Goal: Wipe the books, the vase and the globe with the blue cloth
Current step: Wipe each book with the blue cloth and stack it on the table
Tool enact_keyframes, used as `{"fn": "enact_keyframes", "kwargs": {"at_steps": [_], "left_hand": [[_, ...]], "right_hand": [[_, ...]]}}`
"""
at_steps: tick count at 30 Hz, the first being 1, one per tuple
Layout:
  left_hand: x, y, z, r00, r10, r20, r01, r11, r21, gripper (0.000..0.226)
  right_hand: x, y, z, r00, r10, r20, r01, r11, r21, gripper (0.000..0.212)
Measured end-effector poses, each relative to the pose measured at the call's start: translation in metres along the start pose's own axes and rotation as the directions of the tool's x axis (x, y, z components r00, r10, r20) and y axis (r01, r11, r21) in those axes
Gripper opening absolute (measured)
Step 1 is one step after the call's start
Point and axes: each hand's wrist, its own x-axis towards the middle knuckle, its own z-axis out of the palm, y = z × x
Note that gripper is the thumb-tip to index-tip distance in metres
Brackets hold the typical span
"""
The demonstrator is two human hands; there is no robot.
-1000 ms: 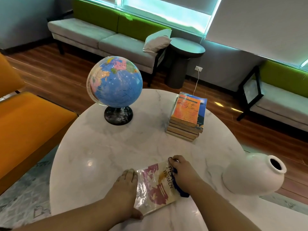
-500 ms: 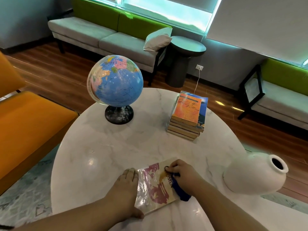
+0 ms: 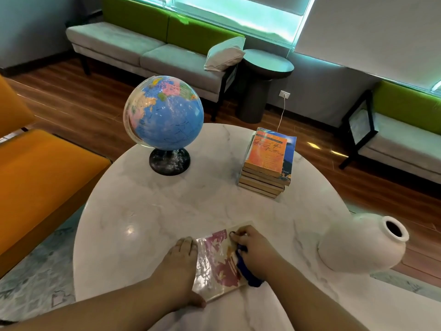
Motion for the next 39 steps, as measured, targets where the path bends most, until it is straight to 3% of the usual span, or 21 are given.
{"fn": "enact_keyframes", "kwargs": {"at_steps": [3, 6, 9, 12, 17, 22, 26, 32, 36, 39], "left_hand": [[-0.001, 0.001, 0.000, 1.000, 0.001, -0.003, -0.001, 1.000, -0.001, 0.133], [-0.002, 0.001, 0.000, 1.000, 0.003, -0.011, -0.003, 1.000, -0.008, 0.133], [-0.001, 0.001, 0.000, 1.000, 0.007, -0.024, -0.007, 1.000, -0.004, 0.133], [-0.002, 0.001, 0.001, 1.000, 0.007, -0.024, -0.007, 1.000, -0.006, 0.133], [-0.002, 0.000, 0.002, 0.999, 0.007, -0.032, -0.008, 1.000, -0.021, 0.133], [-0.001, 0.001, 0.002, 1.000, 0.008, -0.028, -0.008, 1.000, -0.004, 0.134], [-0.001, -0.001, 0.002, 1.000, 0.012, -0.014, -0.012, 1.000, 0.004, 0.134], [-0.001, 0.001, 0.003, 1.000, 0.009, -0.029, -0.009, 1.000, 0.013, 0.133], [-0.001, 0.000, 0.002, 1.000, 0.007, -0.026, -0.007, 1.000, 0.008, 0.134], [-0.001, 0.001, 0.001, 1.000, 0.005, -0.024, -0.005, 1.000, 0.021, 0.134]], "right_hand": [[-0.005, 0.004, 0.006, 0.998, -0.028, 0.054, 0.028, 1.000, -0.002, 0.014], [-0.006, 0.006, -0.005, 0.993, 0.104, 0.057, -0.106, 0.993, 0.041, 0.011], [-0.011, -0.007, -0.003, 0.999, 0.013, 0.035, -0.014, 0.999, 0.032, 0.013], [-0.020, -0.014, 0.000, 0.988, -0.076, 0.134, 0.067, 0.996, 0.065, 0.030], [-0.013, -0.011, -0.007, 0.988, 0.130, 0.085, -0.137, 0.987, 0.088, 0.036], [-0.025, -0.024, 0.008, 0.989, -0.054, 0.140, 0.046, 0.997, 0.059, 0.032], [-0.024, -0.019, 0.001, 0.996, 0.069, 0.063, -0.072, 0.996, 0.049, 0.038], [-0.033, -0.034, 0.012, 0.987, -0.117, 0.110, 0.109, 0.991, 0.075, 0.032], [-0.032, -0.025, 0.003, 0.997, 0.024, 0.067, -0.032, 0.992, 0.119, 0.029], [-0.034, -0.036, 0.006, 0.999, -0.032, 0.042, 0.028, 0.996, 0.083, 0.034]]}}
